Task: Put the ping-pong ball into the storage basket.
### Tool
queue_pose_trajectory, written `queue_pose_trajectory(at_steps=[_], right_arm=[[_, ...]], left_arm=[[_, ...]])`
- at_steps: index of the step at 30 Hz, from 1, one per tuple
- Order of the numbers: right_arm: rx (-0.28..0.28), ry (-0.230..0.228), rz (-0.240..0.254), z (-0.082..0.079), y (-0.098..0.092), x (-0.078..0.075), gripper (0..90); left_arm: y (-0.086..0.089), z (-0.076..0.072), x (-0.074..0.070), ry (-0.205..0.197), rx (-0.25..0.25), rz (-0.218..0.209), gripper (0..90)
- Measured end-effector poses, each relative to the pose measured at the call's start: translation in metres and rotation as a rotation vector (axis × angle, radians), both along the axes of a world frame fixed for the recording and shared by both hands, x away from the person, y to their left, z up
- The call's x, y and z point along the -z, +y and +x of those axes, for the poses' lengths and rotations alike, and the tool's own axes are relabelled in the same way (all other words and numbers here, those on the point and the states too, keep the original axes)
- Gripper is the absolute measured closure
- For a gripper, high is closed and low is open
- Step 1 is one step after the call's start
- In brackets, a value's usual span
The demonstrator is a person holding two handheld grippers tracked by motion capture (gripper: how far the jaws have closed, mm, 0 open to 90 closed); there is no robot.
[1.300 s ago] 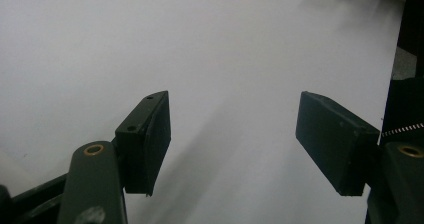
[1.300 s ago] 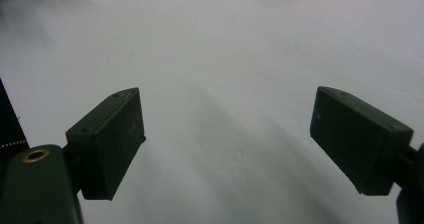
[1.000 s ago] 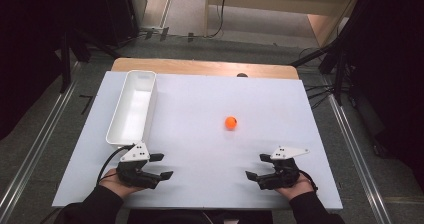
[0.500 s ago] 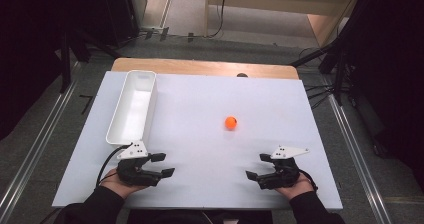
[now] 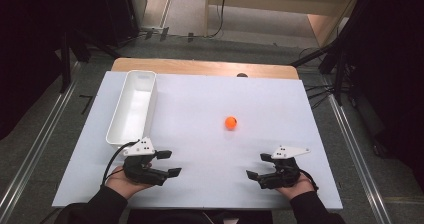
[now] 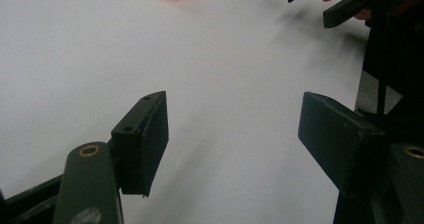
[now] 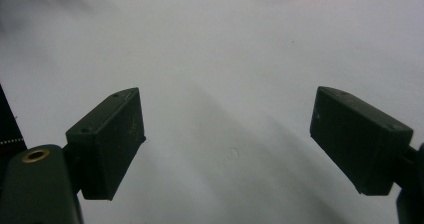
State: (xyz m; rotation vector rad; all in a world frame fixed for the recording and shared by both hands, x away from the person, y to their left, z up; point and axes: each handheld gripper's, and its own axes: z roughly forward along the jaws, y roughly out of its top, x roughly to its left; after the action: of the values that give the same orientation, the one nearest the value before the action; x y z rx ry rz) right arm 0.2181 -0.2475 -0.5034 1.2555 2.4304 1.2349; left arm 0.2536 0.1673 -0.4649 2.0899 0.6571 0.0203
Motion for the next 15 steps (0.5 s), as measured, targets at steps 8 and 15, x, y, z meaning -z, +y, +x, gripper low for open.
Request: queue_pose_trajectory(at_steps=[8,15], right_arm=[[0.001,0.002,-0.014,-0.001,0.000,0.000,12.7],[0.009,0.005,-0.006,-0.001,0.001,0.000,12.7]], left_arm=[[-0.010,0.006,0.000,-0.006,0.004,0.007,27.8],[-0.015,0.010,-0.002,-0.015,0.002,0.003,23.3]])
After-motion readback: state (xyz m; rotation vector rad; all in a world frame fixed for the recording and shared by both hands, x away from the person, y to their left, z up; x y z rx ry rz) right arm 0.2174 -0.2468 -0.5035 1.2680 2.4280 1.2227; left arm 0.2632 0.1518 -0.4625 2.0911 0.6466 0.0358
